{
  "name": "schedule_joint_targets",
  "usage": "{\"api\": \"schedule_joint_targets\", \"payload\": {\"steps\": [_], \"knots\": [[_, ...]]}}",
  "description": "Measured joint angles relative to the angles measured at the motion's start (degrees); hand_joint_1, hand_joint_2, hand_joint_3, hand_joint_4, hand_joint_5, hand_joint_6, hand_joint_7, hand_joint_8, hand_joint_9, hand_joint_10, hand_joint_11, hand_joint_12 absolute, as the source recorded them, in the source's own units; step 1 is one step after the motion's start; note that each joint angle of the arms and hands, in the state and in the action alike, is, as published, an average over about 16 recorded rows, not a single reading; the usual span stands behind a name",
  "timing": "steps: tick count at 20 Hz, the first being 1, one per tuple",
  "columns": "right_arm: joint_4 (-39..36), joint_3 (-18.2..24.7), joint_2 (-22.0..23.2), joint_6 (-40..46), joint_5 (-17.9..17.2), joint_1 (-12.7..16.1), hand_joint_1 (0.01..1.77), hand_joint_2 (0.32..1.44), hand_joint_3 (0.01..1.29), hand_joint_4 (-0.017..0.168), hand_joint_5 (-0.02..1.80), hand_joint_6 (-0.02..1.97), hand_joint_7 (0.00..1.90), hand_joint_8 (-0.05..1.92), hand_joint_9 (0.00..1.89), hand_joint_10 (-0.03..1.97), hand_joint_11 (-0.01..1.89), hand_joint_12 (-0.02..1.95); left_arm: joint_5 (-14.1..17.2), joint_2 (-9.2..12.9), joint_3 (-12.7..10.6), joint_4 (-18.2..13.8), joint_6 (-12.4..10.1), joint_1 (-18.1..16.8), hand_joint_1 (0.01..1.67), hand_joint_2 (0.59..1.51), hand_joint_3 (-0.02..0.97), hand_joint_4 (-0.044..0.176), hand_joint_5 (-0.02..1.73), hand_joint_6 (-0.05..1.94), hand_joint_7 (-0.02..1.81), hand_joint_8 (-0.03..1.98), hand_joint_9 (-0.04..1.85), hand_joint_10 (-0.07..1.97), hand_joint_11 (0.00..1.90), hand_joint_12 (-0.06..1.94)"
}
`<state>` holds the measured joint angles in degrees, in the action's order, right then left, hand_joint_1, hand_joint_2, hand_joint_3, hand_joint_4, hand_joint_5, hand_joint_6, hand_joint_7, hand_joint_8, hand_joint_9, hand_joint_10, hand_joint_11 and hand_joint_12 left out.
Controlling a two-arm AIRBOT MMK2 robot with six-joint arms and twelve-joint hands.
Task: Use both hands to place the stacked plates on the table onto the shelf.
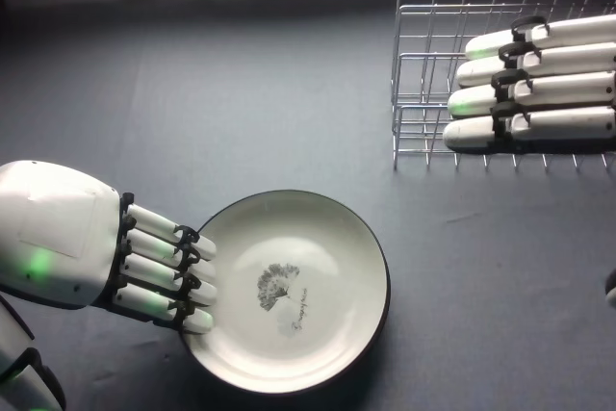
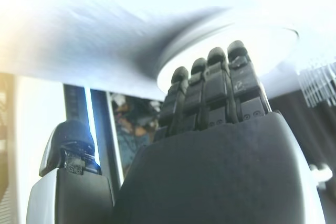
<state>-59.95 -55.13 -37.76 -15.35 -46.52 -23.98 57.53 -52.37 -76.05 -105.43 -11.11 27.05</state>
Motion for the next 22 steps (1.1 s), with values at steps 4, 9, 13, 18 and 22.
{"api": "schedule_joint_targets", "payload": {"steps": [4,9,13,18,22], "knots": [[-0.93,-0.36,-0.67,-0.43,-0.97,0.87,0.07,1.03,0.02,0.006,0.05,0.02,0.03,0.01,0.02,0.01,0.03,0.02,-0.43,-0.29,-0.18,0.49,0.95,1.68,0.02,1.109,0.013,0.002,0.01,0.01,0.02,-0.01,0.02,0.01,0.02,-0.01],[-1.91,-0.67,-2.17,-1.09,-1.89,2.13,0.07,1.03,0.02,0.006,0.07,0.02,0.04,0.01,0.02,0.01,0.03,0.01,-0.65,-0.62,-0.55,1.27,2.0,2.69,0.02,1.107,0.013,-0.002,0.02,0.01,0.02,-0.01,0.02,0.01,0.02,-0.01],[-2.6,-1.57,-3.73,-1.63,-2.47,3.04,0.06,1.03,0.02,0.006,0.07,0.02,0.04,0.01,0.02,0.01,0.03,0.02,-0.72,-1.03,-0.86,1.64,2.59,3.28,0.02,1.108,0.013,-0.003,0.01,0.0,0.02,-0.01,0.02,0.01,0.02,-0.02],[-2.87,-3.5,-5.85,-2.05,-3.41,2.96,0.06,1.02,0.02,0.006,0.07,0.02,0.03,0.01,0.02,0.01,0.03,0.03,-0.82,-1.67,-1.17,1.83,3.13,4.06,0.02,1.113,0.012,-0.004,0.01,-0.01,0.02,-0.01,0.02,0.0,0.02,-0.02],[-3.08,-5.39,-7.38,-2.1,-4.93,1.89,0.07,1.01,0.01,0.006,0.07,0.02,0.03,0.01,0.02,0.01,0.02,0.04,-0.95,-2.09,-1.37,1.94,3.37,4.69,0.02,1.115,0.013,-0.004,0.01,-0.01,0.01,-0.01,0.01,0.0,0.02,-0.02]]}}
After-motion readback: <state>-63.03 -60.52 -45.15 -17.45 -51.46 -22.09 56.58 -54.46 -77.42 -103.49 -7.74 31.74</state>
